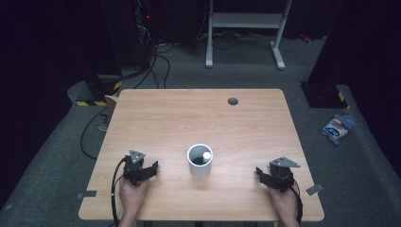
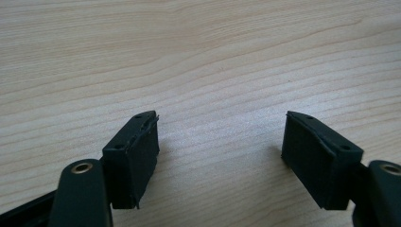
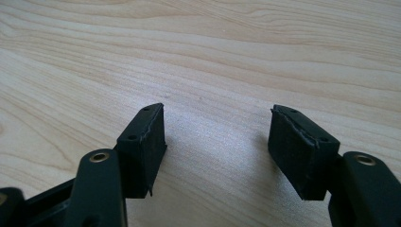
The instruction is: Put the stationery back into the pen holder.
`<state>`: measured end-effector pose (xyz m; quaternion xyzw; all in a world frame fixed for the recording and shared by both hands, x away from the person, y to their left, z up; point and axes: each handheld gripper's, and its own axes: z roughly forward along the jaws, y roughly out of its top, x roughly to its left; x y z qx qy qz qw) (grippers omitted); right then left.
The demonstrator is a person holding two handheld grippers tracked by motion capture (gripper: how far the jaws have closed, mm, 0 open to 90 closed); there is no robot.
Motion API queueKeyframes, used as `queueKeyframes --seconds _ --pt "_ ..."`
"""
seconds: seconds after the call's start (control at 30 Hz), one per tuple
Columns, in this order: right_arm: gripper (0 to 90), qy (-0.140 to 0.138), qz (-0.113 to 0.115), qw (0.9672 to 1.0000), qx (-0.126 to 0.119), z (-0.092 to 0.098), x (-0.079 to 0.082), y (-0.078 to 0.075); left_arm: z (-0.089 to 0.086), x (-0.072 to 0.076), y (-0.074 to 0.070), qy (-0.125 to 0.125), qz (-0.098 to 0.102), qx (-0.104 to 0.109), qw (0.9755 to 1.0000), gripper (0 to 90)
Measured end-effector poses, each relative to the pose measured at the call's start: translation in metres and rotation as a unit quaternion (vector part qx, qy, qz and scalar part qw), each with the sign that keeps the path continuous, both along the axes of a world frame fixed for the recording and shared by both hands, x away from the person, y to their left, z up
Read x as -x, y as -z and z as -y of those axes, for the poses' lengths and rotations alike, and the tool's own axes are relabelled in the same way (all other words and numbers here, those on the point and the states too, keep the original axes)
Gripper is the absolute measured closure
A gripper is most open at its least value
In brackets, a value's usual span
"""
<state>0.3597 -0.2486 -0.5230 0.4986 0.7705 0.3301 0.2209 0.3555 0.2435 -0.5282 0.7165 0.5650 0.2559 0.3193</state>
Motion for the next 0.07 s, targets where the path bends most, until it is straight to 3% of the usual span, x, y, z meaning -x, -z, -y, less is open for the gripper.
queueKeyframes --seconds 0.07 --pt "37.1 0.000 0.000 1.0000 0.000 0.0000 0.0000 0.0000 0.0000 0.0000 0.0000 0.001 0.000 0.000 1.0000 27.9"
